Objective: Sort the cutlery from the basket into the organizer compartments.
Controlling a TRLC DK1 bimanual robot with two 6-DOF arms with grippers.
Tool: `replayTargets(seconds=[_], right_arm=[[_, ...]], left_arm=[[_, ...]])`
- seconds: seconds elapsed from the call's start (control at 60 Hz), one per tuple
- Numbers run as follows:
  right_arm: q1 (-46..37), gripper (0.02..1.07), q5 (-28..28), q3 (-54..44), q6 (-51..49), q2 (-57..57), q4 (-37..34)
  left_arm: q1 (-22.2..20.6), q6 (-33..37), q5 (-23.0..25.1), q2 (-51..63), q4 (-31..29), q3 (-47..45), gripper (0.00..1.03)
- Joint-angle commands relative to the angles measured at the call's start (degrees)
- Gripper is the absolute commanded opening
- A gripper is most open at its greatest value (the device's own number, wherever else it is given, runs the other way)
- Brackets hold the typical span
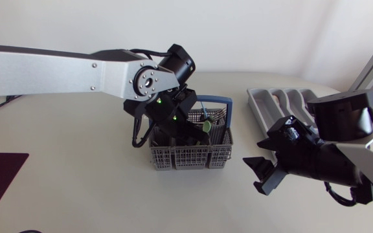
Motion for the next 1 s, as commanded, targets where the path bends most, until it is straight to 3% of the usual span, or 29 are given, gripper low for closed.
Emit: replayTargets(seconds=[0.0,0.133,0.283,0.767,0.983], right_arm=[[0.2,0.74,0.0,-1.4,1.3,0.6,0.4],[0.2,0.74,-0.1,-1.4,1.3,0.6,0.4],[0.3,0.74,0.0,-1.5,1.2,0.6,0.4],[0.9,0.74,0.1,-1.4,1.1,0.7,0.2],[1.3,0.74,0.2,-1.2,1.0,0.6,0.0]], left_arm=[[-0.7,-1.6,-1.1,1.4,0.3,1.3,0.24],[-0.7,-1.6,-1.3,1.3,0.7,0.9,0.19],[-0.7,-1.5,-2.2,0.7,1.9,0.1,0.04],[0.3,-1.3,-1.9,-8.6,2.6,-3.4,0.04],[1.0,0.1,1.7,-14.1,2.6,-4.4,0.04]])
